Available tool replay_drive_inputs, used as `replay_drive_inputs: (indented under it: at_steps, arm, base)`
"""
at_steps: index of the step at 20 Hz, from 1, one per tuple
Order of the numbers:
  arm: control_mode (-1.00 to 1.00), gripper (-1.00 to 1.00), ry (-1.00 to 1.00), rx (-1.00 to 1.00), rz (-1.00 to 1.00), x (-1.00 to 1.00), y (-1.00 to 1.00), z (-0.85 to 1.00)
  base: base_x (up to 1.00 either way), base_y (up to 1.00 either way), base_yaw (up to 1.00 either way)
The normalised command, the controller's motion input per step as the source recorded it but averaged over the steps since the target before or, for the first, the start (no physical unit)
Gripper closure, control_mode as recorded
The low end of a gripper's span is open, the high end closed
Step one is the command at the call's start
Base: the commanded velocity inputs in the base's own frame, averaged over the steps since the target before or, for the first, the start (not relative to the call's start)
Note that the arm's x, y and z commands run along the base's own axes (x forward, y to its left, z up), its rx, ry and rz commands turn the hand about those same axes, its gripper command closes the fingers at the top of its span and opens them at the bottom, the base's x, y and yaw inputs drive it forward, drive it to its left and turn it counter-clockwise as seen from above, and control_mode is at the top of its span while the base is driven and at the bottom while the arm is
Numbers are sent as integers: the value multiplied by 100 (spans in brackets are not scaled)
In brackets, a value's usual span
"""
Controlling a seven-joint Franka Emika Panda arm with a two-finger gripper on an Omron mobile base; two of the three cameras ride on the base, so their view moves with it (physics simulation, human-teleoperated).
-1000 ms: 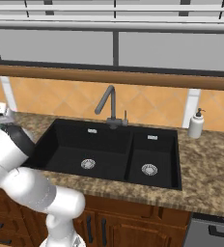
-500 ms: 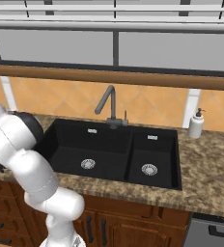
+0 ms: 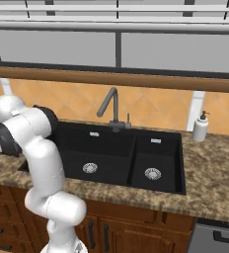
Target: Pick the broccoli from the sink and place it in the bowl. Then pick the bowl and place it in the microwave. Then close the microwave door and press the start button.
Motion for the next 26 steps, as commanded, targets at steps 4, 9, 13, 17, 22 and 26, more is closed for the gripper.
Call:
replay_drive_inputs:
  at_steps: [4, 9, 13, 17, 22, 26]
  arm:
    - [-100, 100, 3, -1, -10, 15, 25, -19]
    - [-100, -100, 5, -1, -9, 9, 15, -18]
    - [-100, -100, 1, 0, -11, 0, 0, 0]
    - [-100, -100, 0, 0, -7, 0, -4, 1]
    - [-100, -100, 0, 0, -8, -2, -12, 24]
    - [-100, -100, -3, 3, -5, -12, -27, 47]
  base:
    - [0, 0, 0]
    - [0, 0, 0]
    - [0, 0, 0]
    - [0, 0, 0]
    - [0, 0, 0]
    - [0, 0, 0]
